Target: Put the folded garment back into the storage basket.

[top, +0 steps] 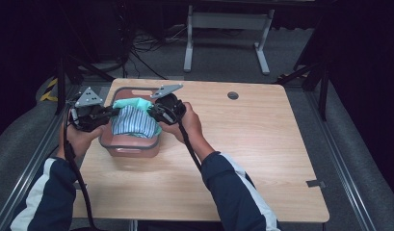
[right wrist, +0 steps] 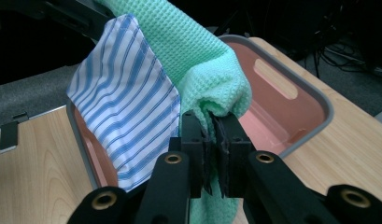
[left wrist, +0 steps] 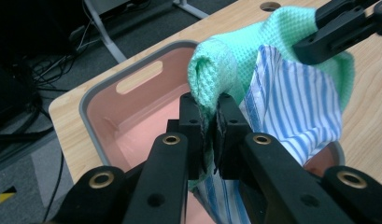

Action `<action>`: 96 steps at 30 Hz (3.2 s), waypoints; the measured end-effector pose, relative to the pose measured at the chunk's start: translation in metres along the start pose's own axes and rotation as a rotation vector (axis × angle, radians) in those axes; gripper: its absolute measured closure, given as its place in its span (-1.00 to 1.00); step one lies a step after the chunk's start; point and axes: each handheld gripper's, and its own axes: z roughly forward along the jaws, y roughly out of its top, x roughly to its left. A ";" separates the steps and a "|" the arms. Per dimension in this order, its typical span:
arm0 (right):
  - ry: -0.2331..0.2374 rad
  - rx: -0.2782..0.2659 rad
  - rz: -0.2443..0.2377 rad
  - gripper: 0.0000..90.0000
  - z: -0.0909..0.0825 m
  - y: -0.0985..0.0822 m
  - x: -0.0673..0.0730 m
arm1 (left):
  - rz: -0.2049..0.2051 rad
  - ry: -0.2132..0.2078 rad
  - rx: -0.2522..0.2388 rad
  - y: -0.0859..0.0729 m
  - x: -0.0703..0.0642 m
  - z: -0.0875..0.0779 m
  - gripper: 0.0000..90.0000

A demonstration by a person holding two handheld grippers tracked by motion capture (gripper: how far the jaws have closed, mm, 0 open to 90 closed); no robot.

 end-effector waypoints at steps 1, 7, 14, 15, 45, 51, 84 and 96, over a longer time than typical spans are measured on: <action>0.003 0.005 0.004 0.84 0.004 0.000 0.000 | -0.001 0.001 0.000 -0.002 0.002 0.000 0.85; 0.019 0.029 0.020 0.84 0.024 -0.004 0.000 | -0.026 0.002 0.024 -0.017 0.010 0.006 0.85; 0.033 0.066 0.032 0.84 0.043 -0.011 -0.001 | -0.051 0.001 0.050 -0.029 0.014 0.017 0.85; 0.037 0.075 0.041 0.84 0.047 -0.013 -0.001 | -0.051 -0.001 0.061 -0.031 0.015 0.020 0.85; 0.027 0.140 0.012 0.15 0.056 -0.024 -0.002 | -0.085 0.063 0.053 -0.040 0.005 0.031 0.02; -0.020 0.150 -0.037 -0.09 0.047 -0.027 -0.002 | -0.089 0.063 0.014 -0.038 -0.009 0.027 -0.12; -0.150 0.144 -0.049 -0.41 -0.069 -0.093 -0.032 | 0.085 -0.036 0.000 -0.006 -0.103 0.033 -0.57; -0.192 0.199 -0.060 -0.38 -0.105 -0.130 -0.041 | 0.213 -0.118 0.038 -0.009 -0.141 0.046 -0.50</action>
